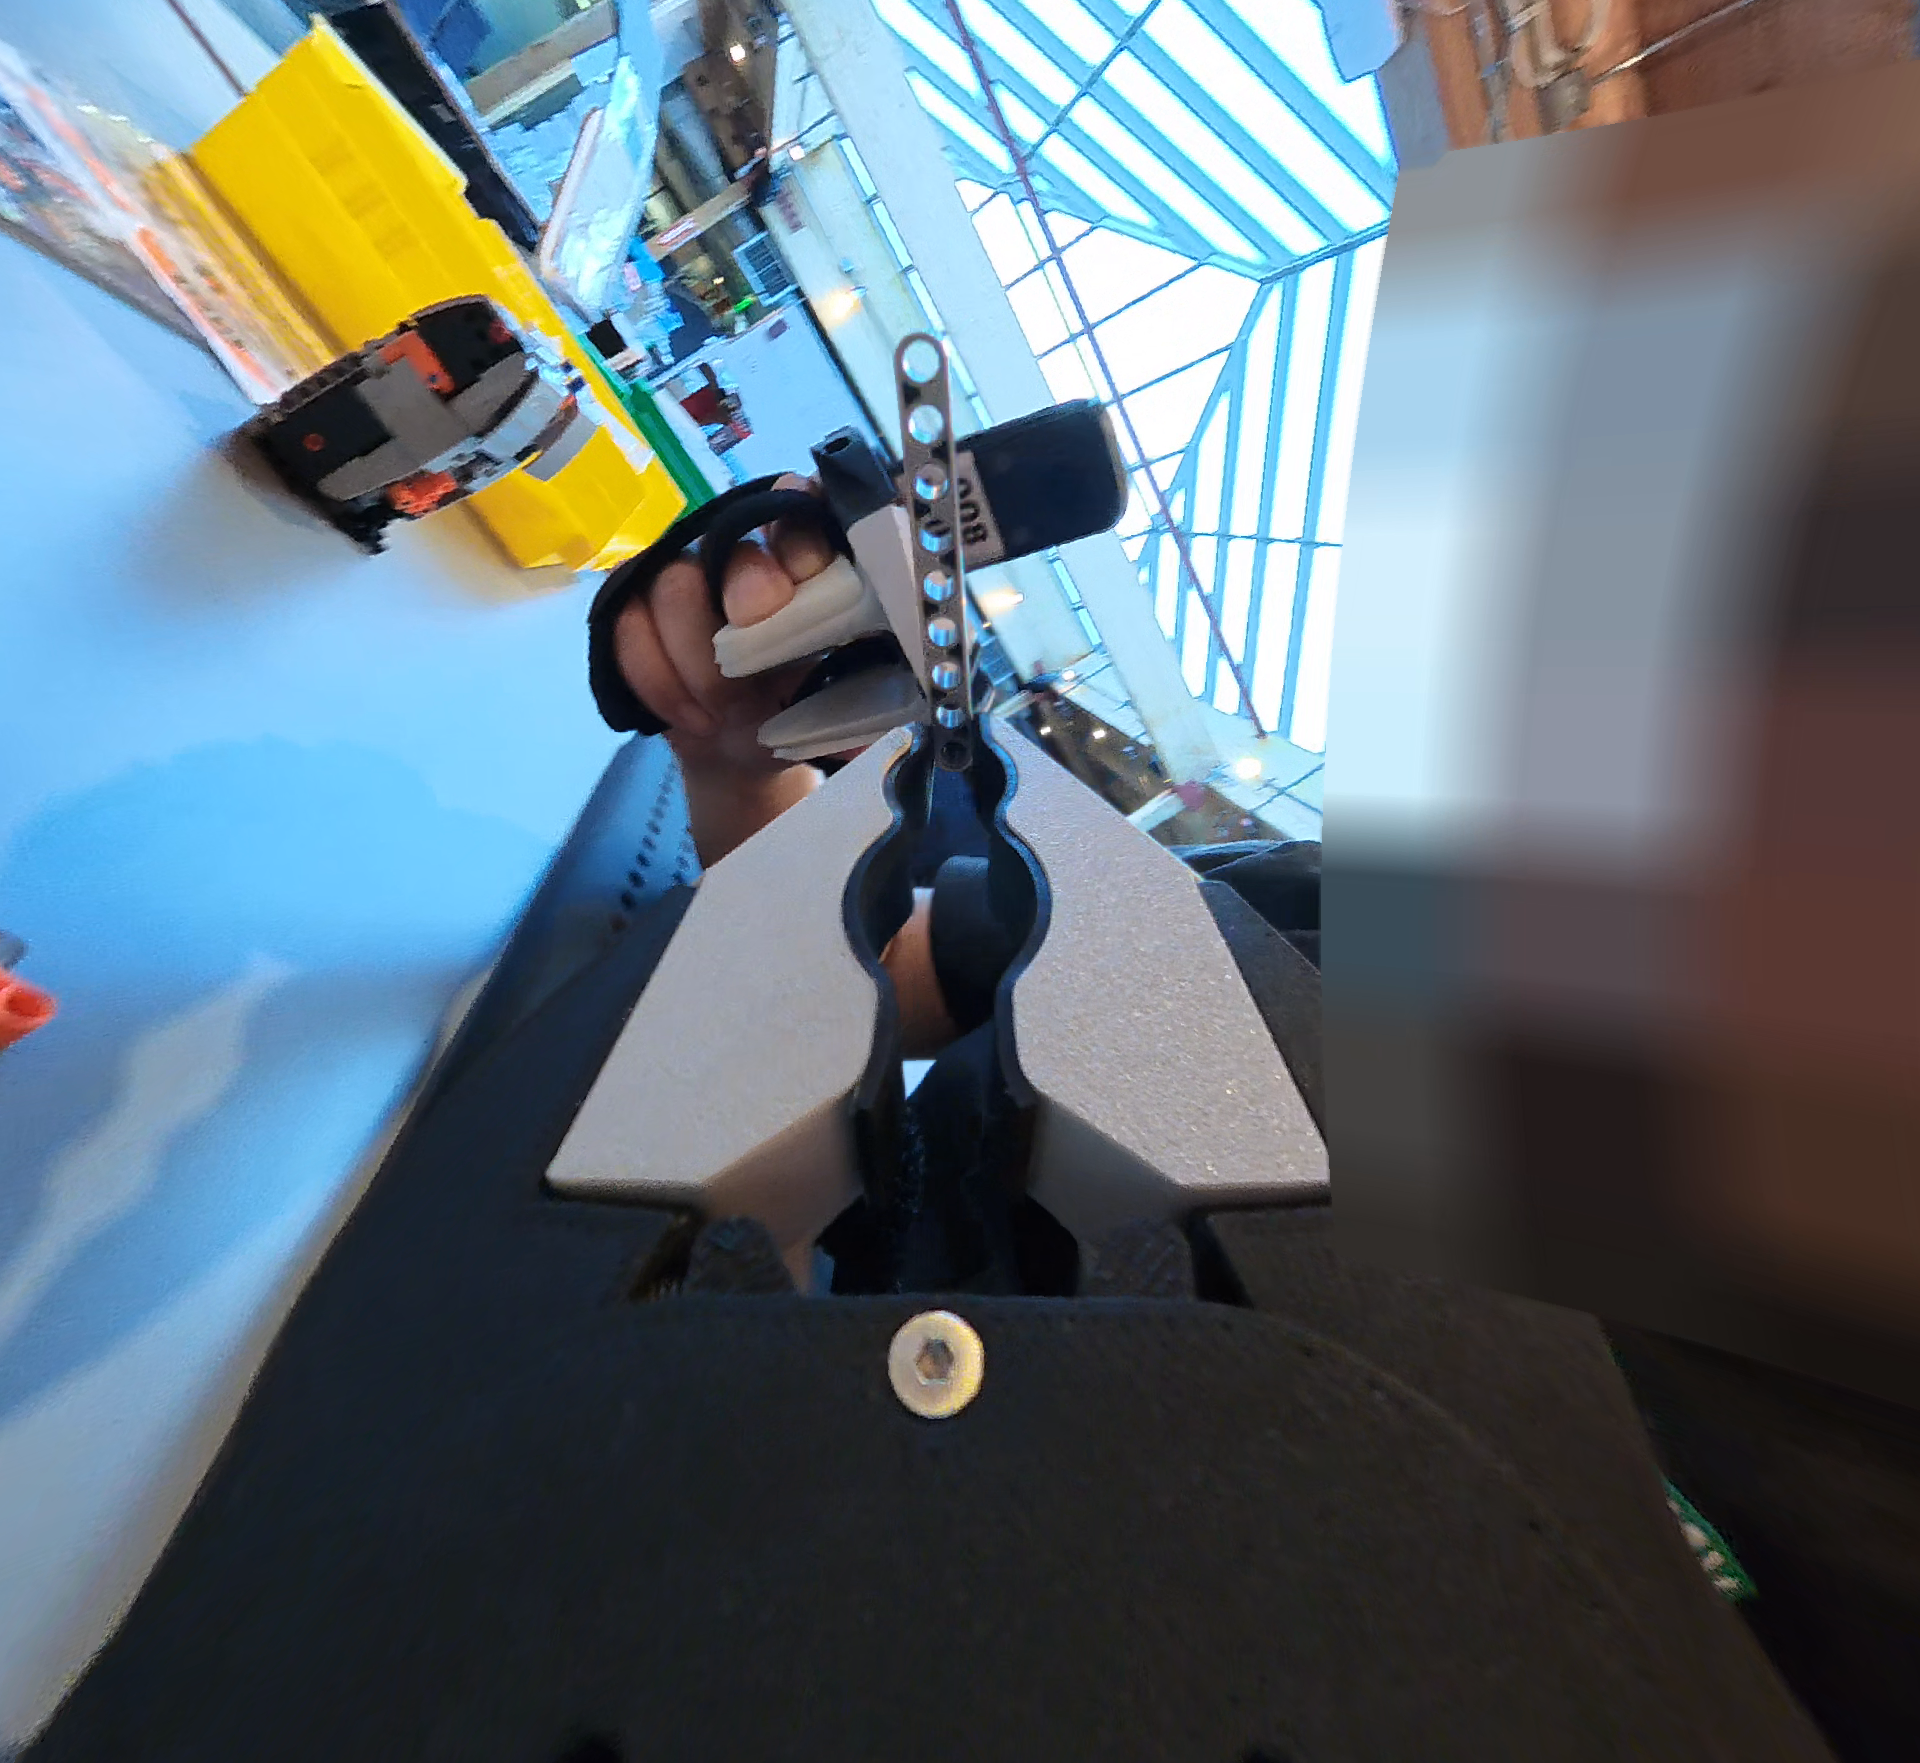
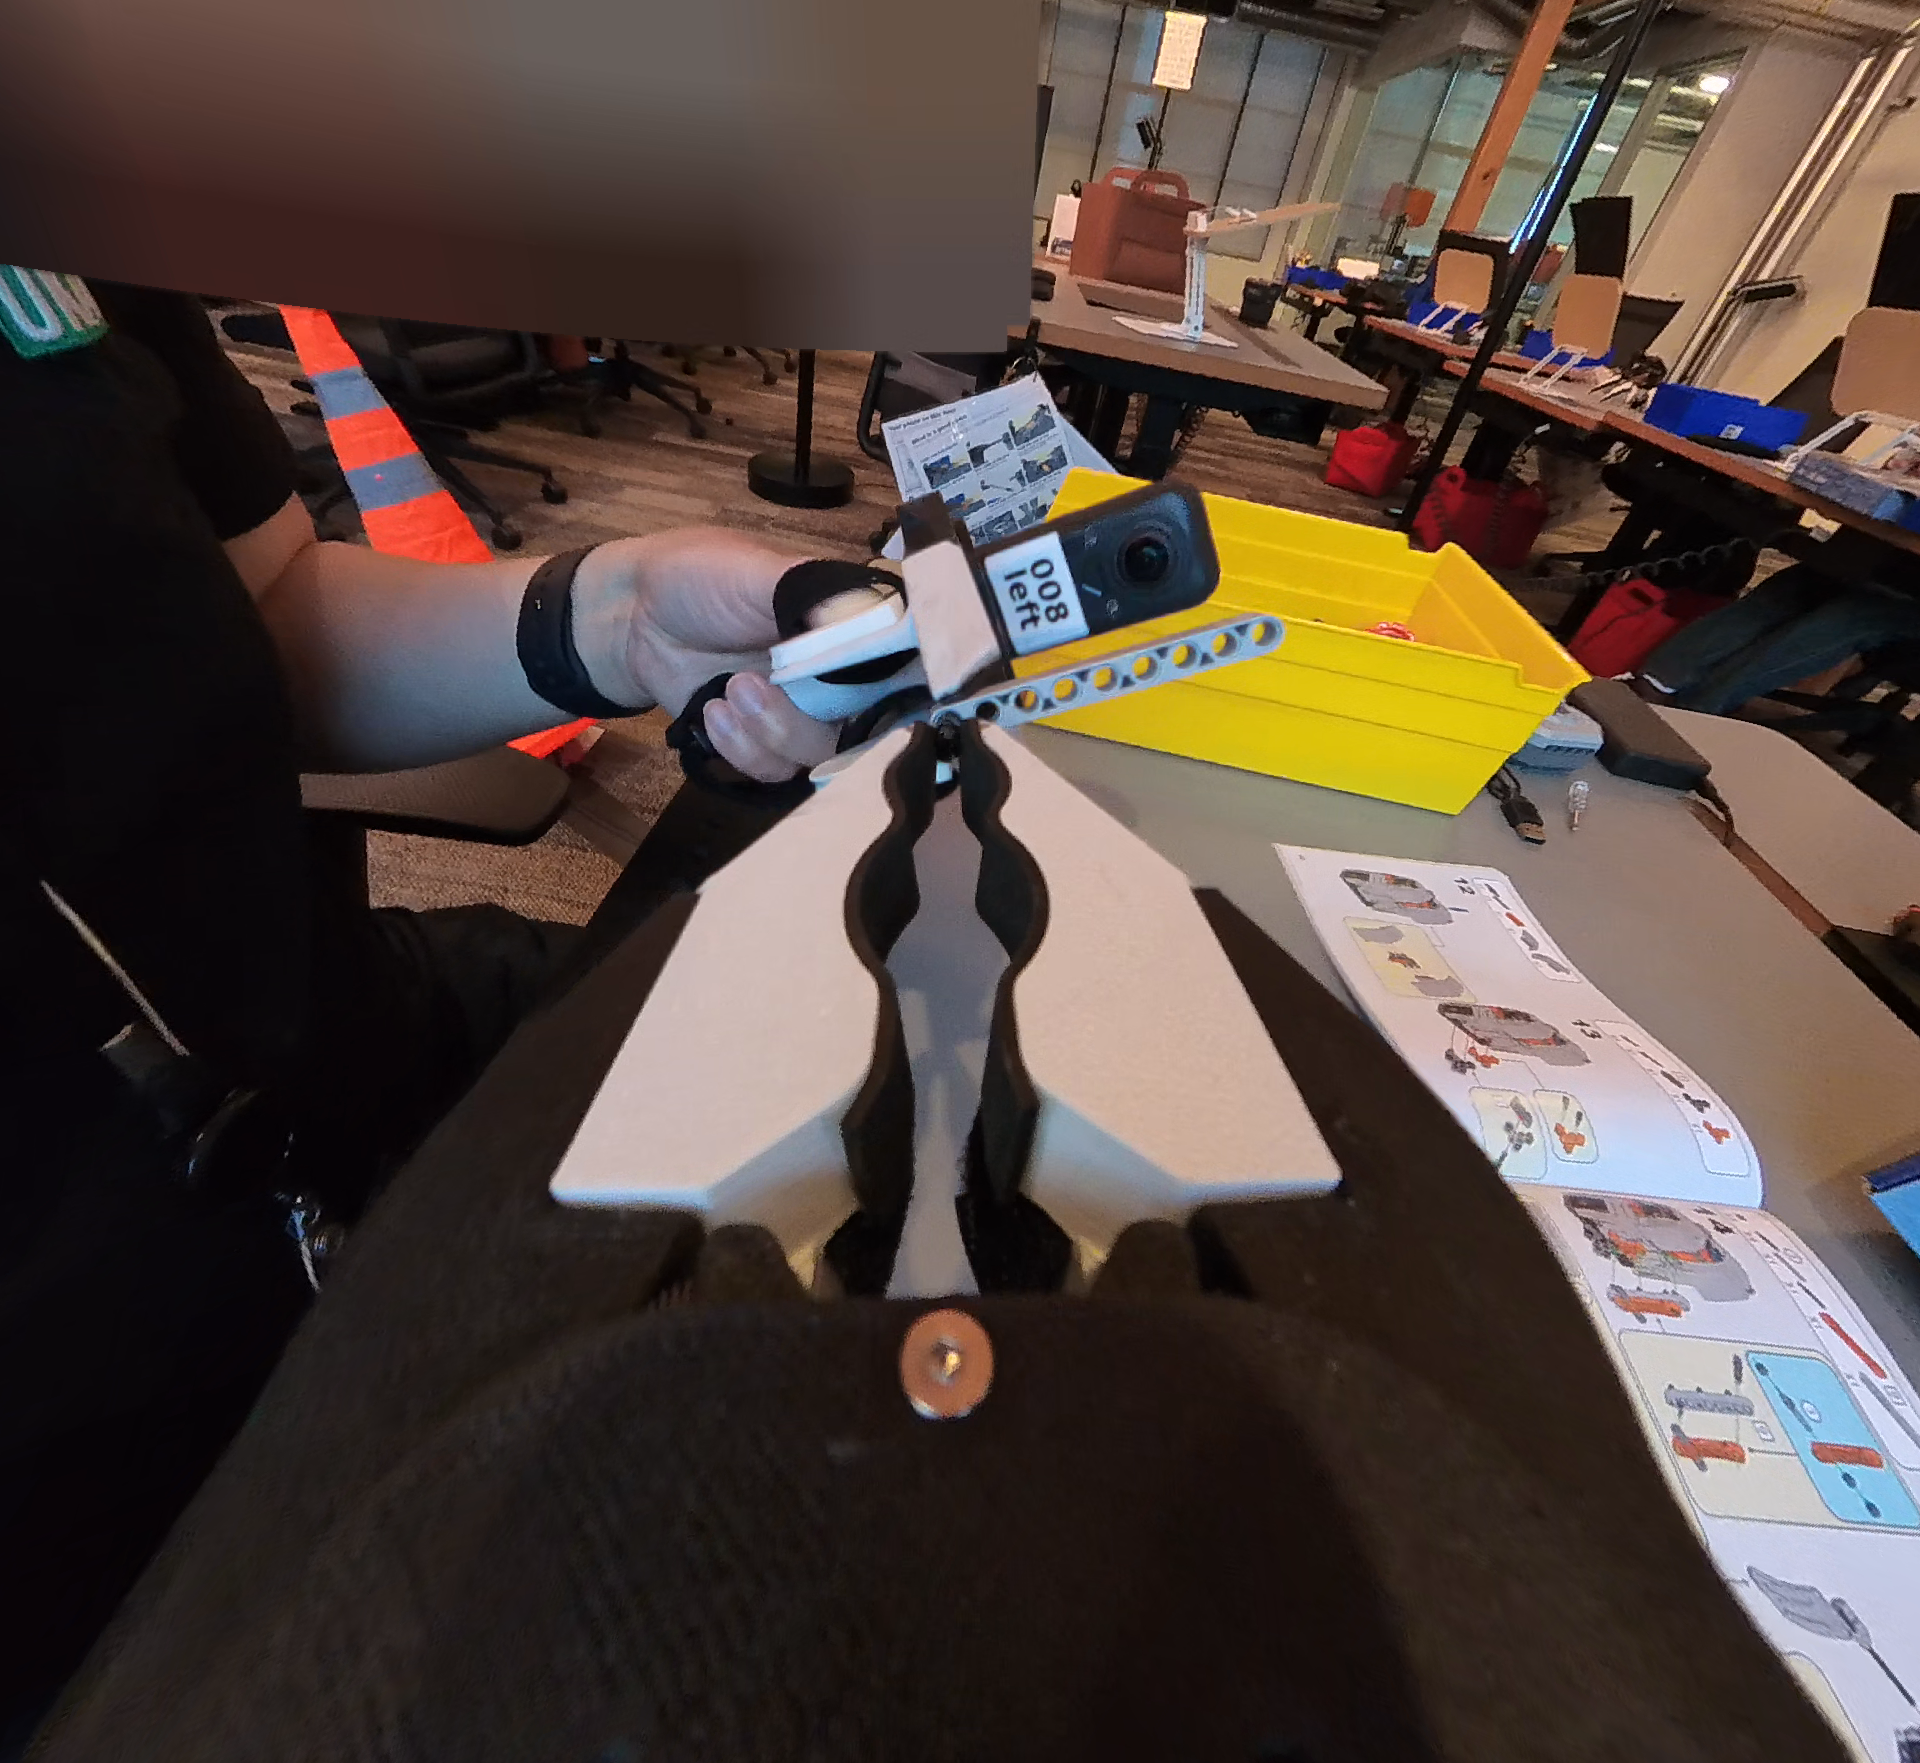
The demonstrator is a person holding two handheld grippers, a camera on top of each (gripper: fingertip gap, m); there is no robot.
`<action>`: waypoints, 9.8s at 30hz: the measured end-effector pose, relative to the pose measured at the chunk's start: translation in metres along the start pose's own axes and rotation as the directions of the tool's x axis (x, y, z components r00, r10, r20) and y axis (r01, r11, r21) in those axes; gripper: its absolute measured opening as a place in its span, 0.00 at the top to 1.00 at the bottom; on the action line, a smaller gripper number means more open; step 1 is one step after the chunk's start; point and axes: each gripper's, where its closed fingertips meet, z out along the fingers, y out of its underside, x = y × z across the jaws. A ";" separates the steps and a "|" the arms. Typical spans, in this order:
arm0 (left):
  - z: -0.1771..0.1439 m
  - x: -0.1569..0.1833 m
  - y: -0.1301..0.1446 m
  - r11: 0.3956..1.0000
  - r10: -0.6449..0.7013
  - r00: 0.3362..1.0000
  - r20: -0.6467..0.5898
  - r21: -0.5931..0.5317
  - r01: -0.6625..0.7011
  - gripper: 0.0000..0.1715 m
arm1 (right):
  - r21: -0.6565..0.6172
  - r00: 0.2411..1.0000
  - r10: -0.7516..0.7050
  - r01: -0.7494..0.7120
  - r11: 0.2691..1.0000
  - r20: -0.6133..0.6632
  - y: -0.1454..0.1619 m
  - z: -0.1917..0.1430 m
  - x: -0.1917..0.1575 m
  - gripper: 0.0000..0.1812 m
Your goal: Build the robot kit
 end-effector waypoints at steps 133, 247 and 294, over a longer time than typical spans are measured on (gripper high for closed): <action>0.002 -0.089 0.016 0.969 0.032 0.986 0.162 -0.247 0.010 0.98 | 0.132 0.448 0.894 -0.885 0.446 -0.015 0.083 -0.028 0.062 0.98; 0.008 -0.058 0.008 0.907 0.386 0.919 0.081 -0.215 -0.362 0.98 | 0.196 0.752 0.657 -0.653 0.731 0.056 0.036 -0.025 0.041 1.00; -0.005 -0.069 -0.018 0.995 0.092 0.995 0.046 -0.053 -0.089 0.98 | -0.063 0.960 0.024 -0.044 0.997 -0.278 0.042 -0.011 0.028 1.00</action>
